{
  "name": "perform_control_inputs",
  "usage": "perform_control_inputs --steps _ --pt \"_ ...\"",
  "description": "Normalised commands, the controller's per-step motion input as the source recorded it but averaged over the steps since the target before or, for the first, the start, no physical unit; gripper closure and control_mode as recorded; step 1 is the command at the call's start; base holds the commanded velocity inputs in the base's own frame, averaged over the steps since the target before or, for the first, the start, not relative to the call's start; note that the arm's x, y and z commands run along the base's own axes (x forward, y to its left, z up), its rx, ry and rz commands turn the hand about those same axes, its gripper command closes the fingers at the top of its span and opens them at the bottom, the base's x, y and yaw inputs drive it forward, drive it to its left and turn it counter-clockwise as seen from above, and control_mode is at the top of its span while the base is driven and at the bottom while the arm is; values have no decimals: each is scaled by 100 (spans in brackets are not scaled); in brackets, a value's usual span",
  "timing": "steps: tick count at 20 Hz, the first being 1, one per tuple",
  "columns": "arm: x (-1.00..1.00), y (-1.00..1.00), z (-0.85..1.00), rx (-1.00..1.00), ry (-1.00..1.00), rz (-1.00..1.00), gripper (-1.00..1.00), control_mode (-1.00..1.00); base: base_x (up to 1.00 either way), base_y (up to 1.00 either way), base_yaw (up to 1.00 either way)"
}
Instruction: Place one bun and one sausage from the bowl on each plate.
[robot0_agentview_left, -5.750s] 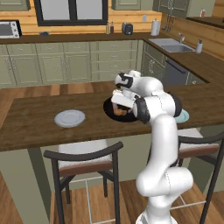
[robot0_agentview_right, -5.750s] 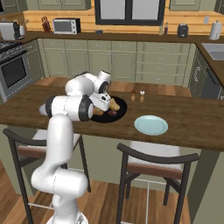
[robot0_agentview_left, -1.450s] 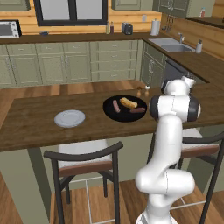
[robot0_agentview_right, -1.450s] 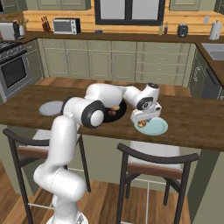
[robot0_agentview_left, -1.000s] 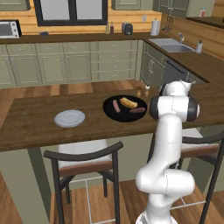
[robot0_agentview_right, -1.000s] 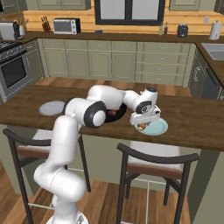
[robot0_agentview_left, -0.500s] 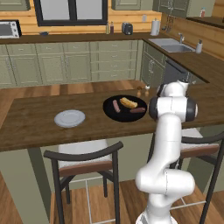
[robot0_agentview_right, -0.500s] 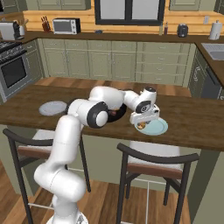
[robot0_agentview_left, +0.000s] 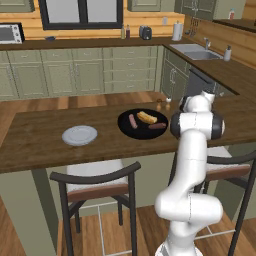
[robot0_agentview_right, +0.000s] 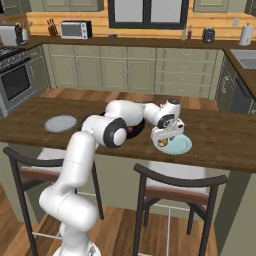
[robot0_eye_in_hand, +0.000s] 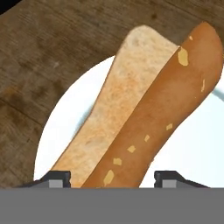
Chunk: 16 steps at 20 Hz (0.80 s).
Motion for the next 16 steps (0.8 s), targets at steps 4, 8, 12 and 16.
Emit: perform_control_inputs --steps 4,8,12,16 --pt "-10 0 6 0 0 0 -100 -100 0 0 0" --pt "-16 28 29 -1 -2 -1 -100 -100 0 0 0" --pt "-10 57 51 -3 -1 0 -100 -100 0 0 0" --pt "-16 96 37 -5 2 0 -100 -100 0 0 0"
